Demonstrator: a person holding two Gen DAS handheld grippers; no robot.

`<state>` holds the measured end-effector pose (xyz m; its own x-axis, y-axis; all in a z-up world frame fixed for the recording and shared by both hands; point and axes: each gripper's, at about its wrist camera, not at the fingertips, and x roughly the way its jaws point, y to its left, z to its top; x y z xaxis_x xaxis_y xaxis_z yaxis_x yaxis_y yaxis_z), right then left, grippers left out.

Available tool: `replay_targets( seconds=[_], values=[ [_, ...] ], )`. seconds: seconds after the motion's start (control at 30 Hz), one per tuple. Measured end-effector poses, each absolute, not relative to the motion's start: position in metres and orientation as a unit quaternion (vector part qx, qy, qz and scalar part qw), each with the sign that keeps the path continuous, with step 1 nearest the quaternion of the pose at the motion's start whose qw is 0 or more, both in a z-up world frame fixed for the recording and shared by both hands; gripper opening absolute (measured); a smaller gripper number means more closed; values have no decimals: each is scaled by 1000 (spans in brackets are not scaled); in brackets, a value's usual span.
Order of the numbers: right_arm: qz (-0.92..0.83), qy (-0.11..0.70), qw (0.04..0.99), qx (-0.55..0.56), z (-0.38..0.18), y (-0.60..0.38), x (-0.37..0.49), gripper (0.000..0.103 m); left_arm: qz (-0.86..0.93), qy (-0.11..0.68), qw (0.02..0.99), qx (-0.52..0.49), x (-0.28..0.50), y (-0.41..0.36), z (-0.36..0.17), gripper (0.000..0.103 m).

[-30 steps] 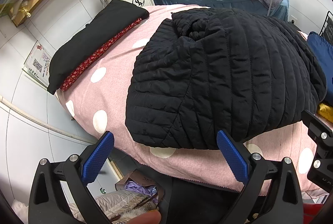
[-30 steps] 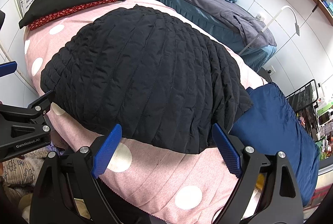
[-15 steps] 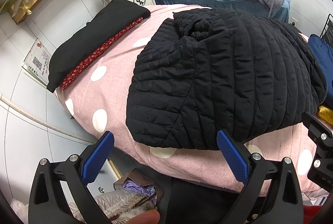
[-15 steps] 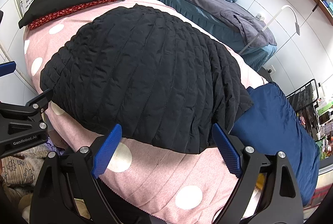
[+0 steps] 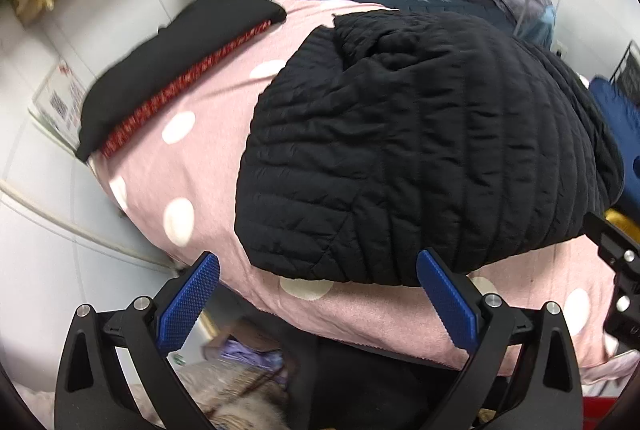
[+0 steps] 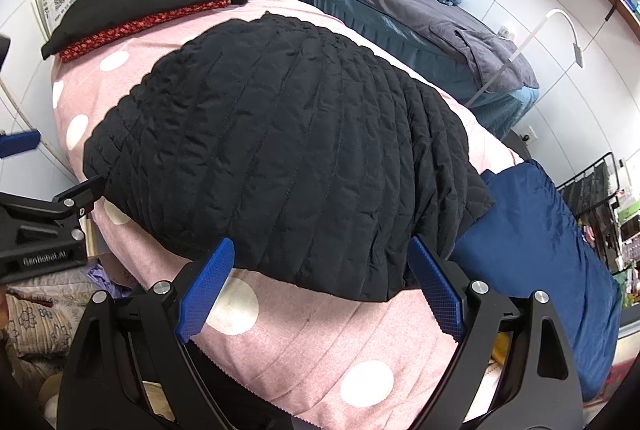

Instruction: Fold large clothes

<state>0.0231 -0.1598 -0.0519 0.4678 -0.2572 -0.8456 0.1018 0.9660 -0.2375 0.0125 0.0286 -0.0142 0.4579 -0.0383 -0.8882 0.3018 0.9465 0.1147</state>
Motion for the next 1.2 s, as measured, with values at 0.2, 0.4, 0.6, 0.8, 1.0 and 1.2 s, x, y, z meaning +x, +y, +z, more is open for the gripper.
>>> replay_targets(
  seconds=[0.2,0.4,0.6,0.8,1.0,1.2],
  values=[
    [-83,474,875,-46,-24,-172,48,87,-43,573,818,-29,51,126,-40,96],
    [-35,455,889,-33,5,-171,131,94,-66,615,767,-170,75,178,-73,95],
    [-28,526,849,-53,-25,-168,261,94,-136,644,724,-208,109,155,-110,96],
    [-25,639,767,-52,-119,-152,333,93,-187,662,673,-271,118,130,-148,95],
    [-31,611,778,-141,-160,-141,291,26,-203,649,694,-238,110,107,-146,70],
    [-35,519,854,4,-66,-193,245,7,-249,598,746,-155,120,65,-85,27]
  ],
)
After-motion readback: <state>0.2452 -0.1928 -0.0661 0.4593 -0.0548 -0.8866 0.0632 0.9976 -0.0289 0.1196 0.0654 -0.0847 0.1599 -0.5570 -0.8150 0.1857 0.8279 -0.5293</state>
